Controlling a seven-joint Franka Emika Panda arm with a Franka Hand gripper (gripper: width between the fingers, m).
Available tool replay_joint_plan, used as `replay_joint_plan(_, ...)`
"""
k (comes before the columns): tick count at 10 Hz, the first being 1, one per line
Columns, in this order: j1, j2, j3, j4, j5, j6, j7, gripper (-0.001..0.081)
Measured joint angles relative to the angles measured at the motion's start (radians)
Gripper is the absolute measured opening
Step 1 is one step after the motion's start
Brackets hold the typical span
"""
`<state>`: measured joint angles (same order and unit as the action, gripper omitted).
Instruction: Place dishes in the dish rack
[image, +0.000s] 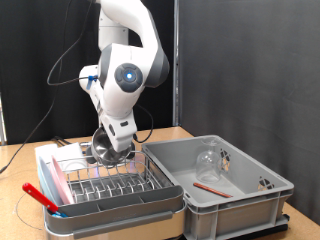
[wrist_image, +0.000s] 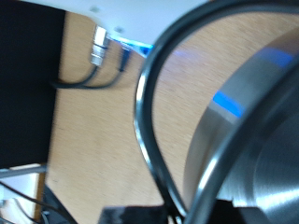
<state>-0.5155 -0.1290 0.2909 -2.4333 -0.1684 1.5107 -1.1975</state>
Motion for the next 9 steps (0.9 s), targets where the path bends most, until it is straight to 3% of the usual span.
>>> replay_joint_plan(1, -0.002, 0.035, -0.004, 0.032, 0.0, -0.041, 0.0, 0.0045)
replay_joint_plan(5, -0.018, 0.215, -0.025, 0.153, -0.003, -0.082, 0.035, 0.0044)
replay_joint_plan(9, -0.017, 0.403, -0.027, 0.301, -0.008, -0.198, -0.009, 0.0044)
